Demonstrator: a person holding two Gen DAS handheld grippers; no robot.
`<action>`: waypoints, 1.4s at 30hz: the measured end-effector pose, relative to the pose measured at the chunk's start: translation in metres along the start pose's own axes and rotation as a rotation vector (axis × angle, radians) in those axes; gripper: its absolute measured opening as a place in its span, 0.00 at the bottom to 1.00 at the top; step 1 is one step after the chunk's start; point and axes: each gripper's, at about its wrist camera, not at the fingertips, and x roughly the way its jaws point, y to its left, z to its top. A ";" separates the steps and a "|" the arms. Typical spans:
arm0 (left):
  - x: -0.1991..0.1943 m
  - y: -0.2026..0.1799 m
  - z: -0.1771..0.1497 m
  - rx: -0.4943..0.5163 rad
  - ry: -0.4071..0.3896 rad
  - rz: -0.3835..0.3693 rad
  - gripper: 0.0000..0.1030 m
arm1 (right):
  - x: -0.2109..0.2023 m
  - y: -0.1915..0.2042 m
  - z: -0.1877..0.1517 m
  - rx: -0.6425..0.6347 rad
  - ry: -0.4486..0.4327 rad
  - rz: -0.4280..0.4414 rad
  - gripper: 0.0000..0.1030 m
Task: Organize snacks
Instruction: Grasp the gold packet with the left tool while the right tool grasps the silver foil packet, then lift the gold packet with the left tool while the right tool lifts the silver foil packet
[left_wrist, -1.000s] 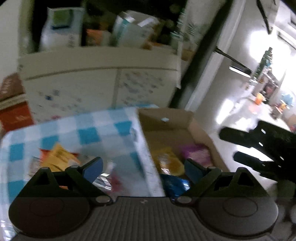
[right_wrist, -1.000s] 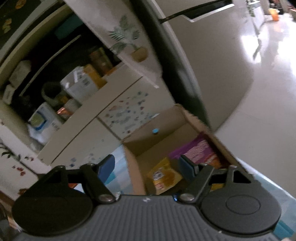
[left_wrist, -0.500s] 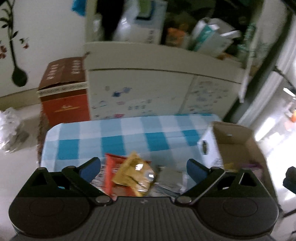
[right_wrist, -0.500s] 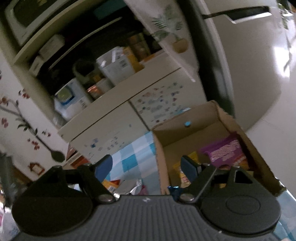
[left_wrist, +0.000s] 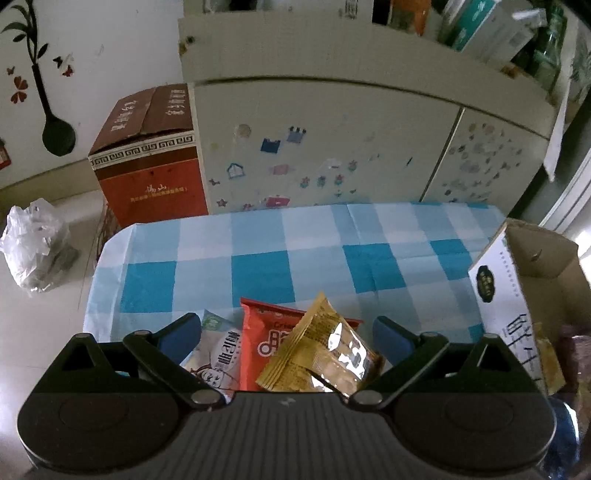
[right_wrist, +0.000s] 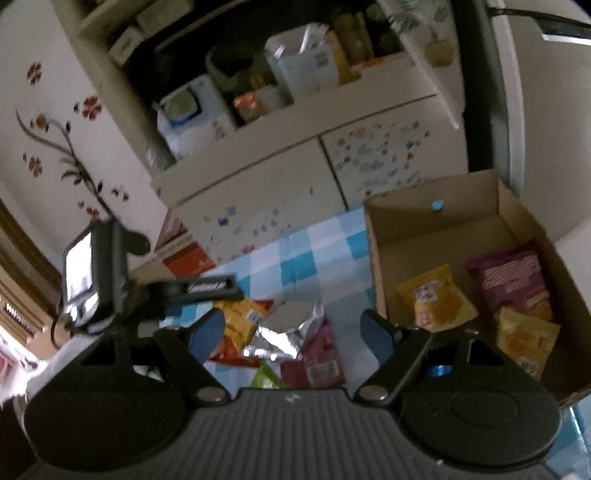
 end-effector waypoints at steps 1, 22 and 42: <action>0.003 -0.003 0.000 0.008 0.004 0.006 0.98 | 0.003 0.003 -0.002 -0.013 0.010 -0.002 0.79; -0.008 0.053 -0.040 0.012 0.104 0.026 1.00 | 0.061 0.023 -0.003 -0.044 0.132 -0.003 0.79; -0.027 0.057 -0.062 -0.157 0.144 -0.061 1.00 | 0.154 0.021 -0.002 0.077 0.215 -0.125 0.79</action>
